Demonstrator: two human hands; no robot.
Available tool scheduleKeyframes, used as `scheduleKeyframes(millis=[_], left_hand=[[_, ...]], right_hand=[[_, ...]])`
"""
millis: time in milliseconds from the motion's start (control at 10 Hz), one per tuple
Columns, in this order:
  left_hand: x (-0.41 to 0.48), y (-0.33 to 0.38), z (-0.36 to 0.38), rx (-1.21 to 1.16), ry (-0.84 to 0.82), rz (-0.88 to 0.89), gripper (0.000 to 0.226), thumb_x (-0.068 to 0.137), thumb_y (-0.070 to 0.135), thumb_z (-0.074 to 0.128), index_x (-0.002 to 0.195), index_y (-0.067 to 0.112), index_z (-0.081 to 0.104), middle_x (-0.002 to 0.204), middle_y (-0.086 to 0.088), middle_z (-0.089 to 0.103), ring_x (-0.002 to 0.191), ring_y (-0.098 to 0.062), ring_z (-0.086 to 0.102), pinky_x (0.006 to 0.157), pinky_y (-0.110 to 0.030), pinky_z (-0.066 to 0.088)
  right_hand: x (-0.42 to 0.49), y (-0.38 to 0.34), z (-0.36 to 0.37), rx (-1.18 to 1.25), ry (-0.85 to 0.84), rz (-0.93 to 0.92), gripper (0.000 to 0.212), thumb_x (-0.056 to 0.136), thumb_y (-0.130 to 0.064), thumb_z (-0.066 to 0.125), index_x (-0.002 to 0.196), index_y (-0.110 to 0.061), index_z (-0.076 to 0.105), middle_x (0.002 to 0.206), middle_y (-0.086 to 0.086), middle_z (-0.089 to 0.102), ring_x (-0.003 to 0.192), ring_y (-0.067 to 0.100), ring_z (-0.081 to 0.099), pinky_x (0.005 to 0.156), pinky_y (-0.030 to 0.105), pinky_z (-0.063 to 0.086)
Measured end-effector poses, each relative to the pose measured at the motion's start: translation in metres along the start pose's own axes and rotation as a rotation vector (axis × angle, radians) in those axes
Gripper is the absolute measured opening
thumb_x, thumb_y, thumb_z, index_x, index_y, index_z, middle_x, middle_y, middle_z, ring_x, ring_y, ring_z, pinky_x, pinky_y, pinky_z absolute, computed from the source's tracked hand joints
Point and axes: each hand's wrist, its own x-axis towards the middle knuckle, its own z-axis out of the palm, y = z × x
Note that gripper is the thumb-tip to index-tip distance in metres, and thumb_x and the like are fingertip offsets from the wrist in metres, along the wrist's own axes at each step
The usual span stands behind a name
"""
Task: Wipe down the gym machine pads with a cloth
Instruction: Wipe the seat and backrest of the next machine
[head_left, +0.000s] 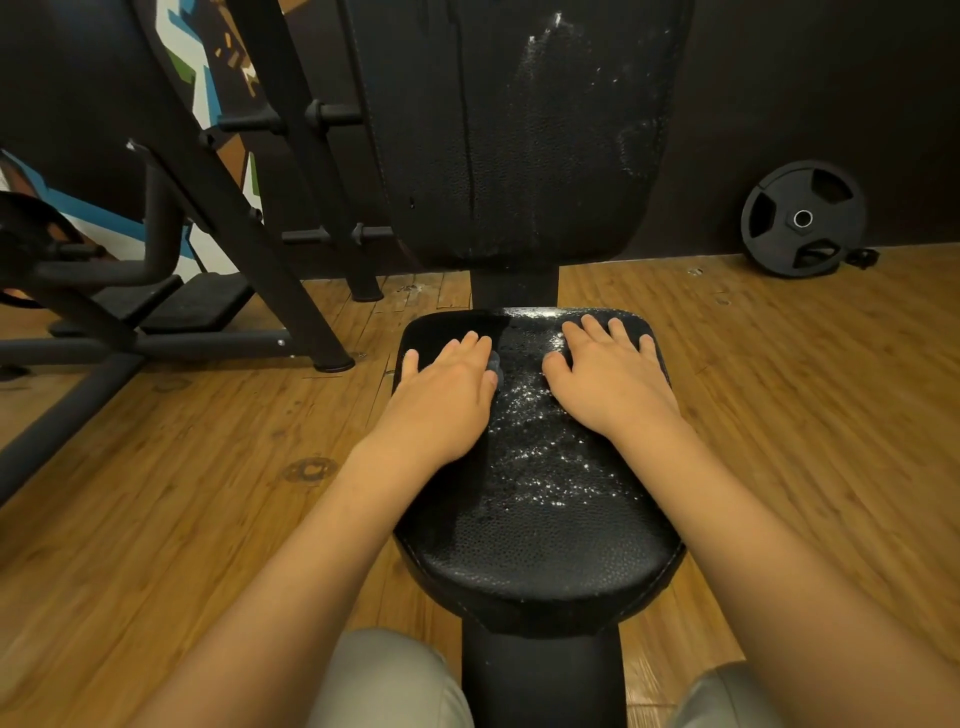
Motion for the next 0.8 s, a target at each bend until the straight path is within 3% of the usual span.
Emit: scheduleKeyframes(millis=[100,300,500,800], left_hand=[[-0.001,0.002,-0.001,-0.018,0.007,0.003,0.052,0.111,0.025,0.029,0.161,0.018,0.017,0.170,-0.001,0.012,0.156,-0.018,0.009,0.126,-0.049,0.003],[-0.043,-0.002,0.009,-0.067,0.049,0.012,0.052,0.111,0.026,0.028,0.162,0.024,0.017,0.170,0.005,0.011,0.156,-0.012,0.006,0.125,-0.040,0.001],[-0.007,0.005,0.001,-0.055,0.018,-0.044,0.051,0.111,0.025,0.027,0.162,0.019,0.018,0.170,0.000,0.011,0.157,-0.018,0.007,0.125,-0.048,-0.002],[-0.056,0.005,0.012,-0.037,0.113,-0.026,0.052,0.110,0.027,0.028,0.161,0.025,0.019,0.169,0.007,0.014,0.155,-0.012,0.010,0.125,-0.038,0.003]], right_hand=[[-0.001,0.000,-0.001,0.002,-0.001,-0.001,0.062,0.108,-0.047,0.023,0.163,-0.020,0.021,0.172,0.004,0.012,0.158,0.029,0.005,0.127,0.054,0.004],[-0.001,0.000,-0.001,0.000,0.001,-0.006,0.062,0.108,-0.046,0.023,0.164,-0.020,0.020,0.172,0.004,0.012,0.158,0.029,0.005,0.127,0.054,0.003],[0.000,0.000,-0.001,-0.003,-0.004,-0.004,0.061,0.108,-0.046,0.023,0.163,-0.020,0.020,0.172,0.004,0.012,0.158,0.029,0.005,0.127,0.054,0.003],[0.000,0.000,-0.002,-0.009,0.004,-0.008,0.062,0.108,-0.047,0.022,0.163,-0.021,0.021,0.172,0.004,0.012,0.158,0.030,0.006,0.127,0.054,0.004]])
